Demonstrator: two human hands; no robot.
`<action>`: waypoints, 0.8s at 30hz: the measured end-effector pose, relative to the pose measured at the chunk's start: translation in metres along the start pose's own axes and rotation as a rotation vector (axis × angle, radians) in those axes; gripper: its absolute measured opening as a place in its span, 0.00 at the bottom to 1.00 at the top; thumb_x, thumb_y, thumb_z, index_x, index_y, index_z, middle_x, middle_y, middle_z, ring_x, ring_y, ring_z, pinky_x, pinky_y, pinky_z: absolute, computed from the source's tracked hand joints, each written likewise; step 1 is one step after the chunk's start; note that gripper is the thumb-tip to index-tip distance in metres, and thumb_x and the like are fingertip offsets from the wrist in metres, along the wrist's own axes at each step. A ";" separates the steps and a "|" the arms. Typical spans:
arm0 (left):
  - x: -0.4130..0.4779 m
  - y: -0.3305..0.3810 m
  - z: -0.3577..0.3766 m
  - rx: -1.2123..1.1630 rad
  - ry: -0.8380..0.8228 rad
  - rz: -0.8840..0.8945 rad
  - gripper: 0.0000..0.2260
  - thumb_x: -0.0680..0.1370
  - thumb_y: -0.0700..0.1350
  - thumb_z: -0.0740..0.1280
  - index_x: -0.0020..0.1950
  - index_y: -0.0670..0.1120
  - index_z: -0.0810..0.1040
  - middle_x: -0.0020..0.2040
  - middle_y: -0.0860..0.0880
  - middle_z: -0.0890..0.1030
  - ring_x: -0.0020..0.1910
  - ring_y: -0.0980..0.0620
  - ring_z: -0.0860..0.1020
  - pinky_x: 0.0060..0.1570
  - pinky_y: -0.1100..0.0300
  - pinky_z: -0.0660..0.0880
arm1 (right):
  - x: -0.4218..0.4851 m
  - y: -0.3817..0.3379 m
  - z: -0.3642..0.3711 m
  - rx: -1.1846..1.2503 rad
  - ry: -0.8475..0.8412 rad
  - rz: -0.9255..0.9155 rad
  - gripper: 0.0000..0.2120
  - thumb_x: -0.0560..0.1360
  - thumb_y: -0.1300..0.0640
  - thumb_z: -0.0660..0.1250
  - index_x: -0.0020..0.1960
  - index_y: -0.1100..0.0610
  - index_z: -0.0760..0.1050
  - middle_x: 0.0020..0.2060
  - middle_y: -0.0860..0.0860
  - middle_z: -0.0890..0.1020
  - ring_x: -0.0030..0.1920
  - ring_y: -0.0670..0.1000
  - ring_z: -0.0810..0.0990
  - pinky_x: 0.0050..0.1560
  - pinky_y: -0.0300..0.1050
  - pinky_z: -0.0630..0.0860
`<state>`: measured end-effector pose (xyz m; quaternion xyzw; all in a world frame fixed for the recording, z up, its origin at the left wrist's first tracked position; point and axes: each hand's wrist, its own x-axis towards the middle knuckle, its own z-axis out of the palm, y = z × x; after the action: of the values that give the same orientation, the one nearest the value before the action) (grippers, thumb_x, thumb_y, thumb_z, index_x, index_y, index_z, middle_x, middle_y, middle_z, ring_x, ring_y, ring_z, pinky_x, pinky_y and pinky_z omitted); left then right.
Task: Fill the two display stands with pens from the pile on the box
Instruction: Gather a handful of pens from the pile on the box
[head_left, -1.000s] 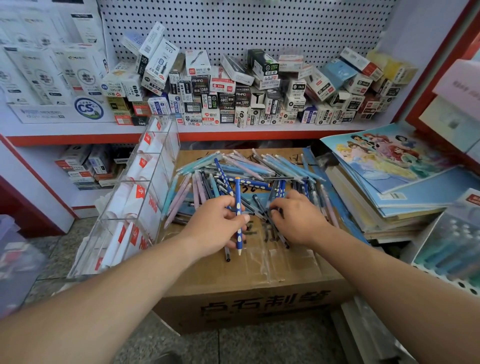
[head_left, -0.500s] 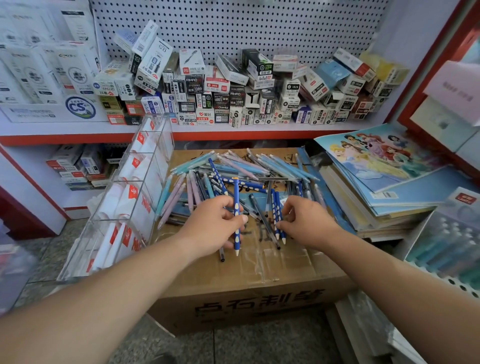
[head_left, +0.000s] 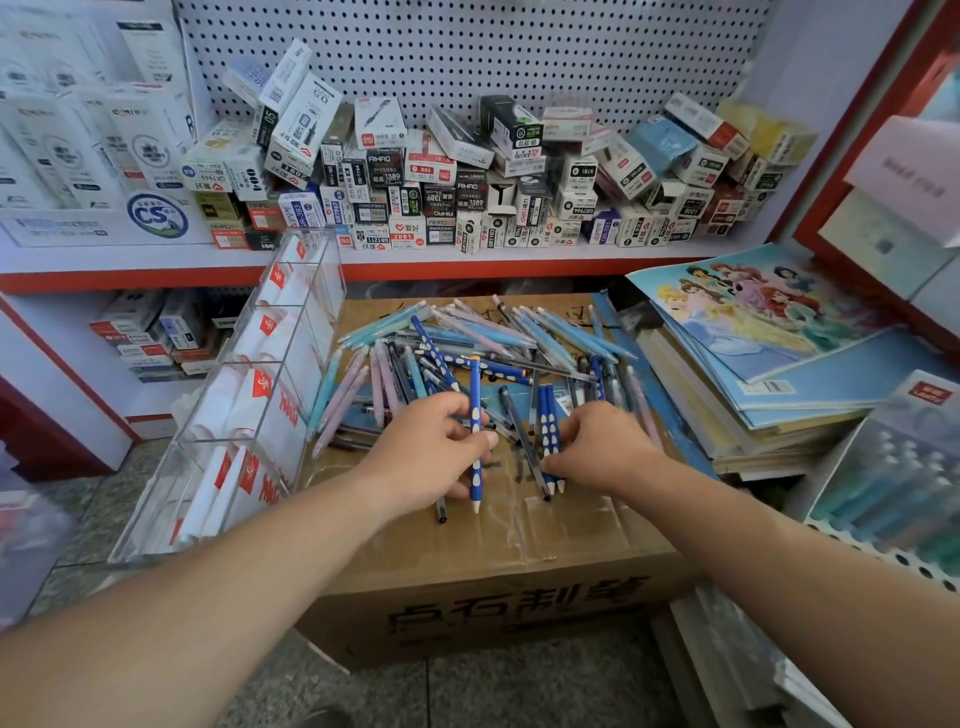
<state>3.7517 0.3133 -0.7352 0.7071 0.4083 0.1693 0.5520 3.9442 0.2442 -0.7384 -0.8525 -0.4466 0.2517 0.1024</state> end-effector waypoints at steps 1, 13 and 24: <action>0.000 0.001 0.001 0.002 0.000 0.001 0.05 0.82 0.43 0.69 0.58 0.48 0.77 0.46 0.46 0.85 0.45 0.52 0.86 0.43 0.46 0.85 | 0.000 0.000 0.000 0.018 -0.011 0.002 0.08 0.73 0.54 0.76 0.43 0.57 0.80 0.35 0.52 0.81 0.34 0.48 0.79 0.33 0.41 0.76; -0.002 0.008 0.005 -0.294 -0.043 -0.133 0.08 0.81 0.40 0.70 0.60 0.45 0.79 0.51 0.44 0.87 0.48 0.48 0.87 0.43 0.49 0.85 | -0.032 -0.006 -0.012 0.568 -0.027 -0.208 0.06 0.75 0.56 0.77 0.47 0.57 0.81 0.38 0.55 0.85 0.34 0.46 0.80 0.34 0.39 0.76; 0.000 0.006 -0.001 -0.332 0.033 -0.202 0.06 0.81 0.40 0.70 0.58 0.43 0.81 0.48 0.45 0.88 0.49 0.46 0.87 0.53 0.45 0.83 | -0.016 0.001 -0.004 0.170 0.135 -0.197 0.08 0.78 0.49 0.72 0.44 0.52 0.80 0.36 0.47 0.83 0.38 0.44 0.81 0.33 0.36 0.72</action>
<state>3.7537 0.3138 -0.7295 0.5590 0.4526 0.1897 0.6683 3.9390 0.2308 -0.7296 -0.8076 -0.4975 0.2195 0.2281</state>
